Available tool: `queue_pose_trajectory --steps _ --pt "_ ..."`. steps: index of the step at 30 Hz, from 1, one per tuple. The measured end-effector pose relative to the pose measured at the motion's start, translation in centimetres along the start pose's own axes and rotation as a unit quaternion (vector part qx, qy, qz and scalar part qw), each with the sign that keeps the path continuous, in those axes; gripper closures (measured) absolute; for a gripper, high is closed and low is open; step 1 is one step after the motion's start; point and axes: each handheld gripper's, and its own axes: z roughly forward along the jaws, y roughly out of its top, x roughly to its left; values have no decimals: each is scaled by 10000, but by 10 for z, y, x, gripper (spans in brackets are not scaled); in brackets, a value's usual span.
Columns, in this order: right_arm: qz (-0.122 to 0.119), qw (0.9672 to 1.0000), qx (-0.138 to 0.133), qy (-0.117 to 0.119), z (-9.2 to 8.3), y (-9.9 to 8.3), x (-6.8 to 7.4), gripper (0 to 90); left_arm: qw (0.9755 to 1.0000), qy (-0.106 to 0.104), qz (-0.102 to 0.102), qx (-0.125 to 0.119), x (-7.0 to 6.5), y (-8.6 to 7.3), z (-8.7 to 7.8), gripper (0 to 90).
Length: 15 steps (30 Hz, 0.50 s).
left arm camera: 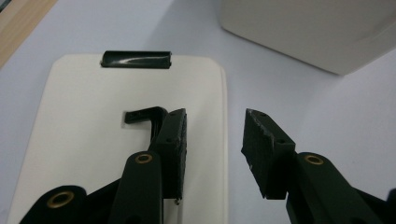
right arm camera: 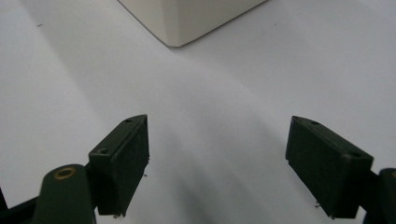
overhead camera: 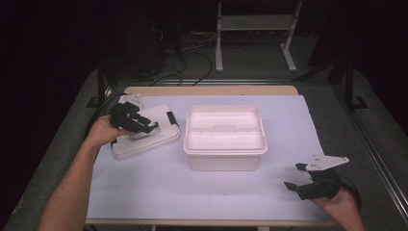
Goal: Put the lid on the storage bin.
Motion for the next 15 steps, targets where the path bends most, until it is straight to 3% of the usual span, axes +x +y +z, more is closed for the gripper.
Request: queue_pose_trajectory --steps 15 --pt "-29 10000 26 21 2 0 1 212 9996 186 -156 122 9 -17 11 590"
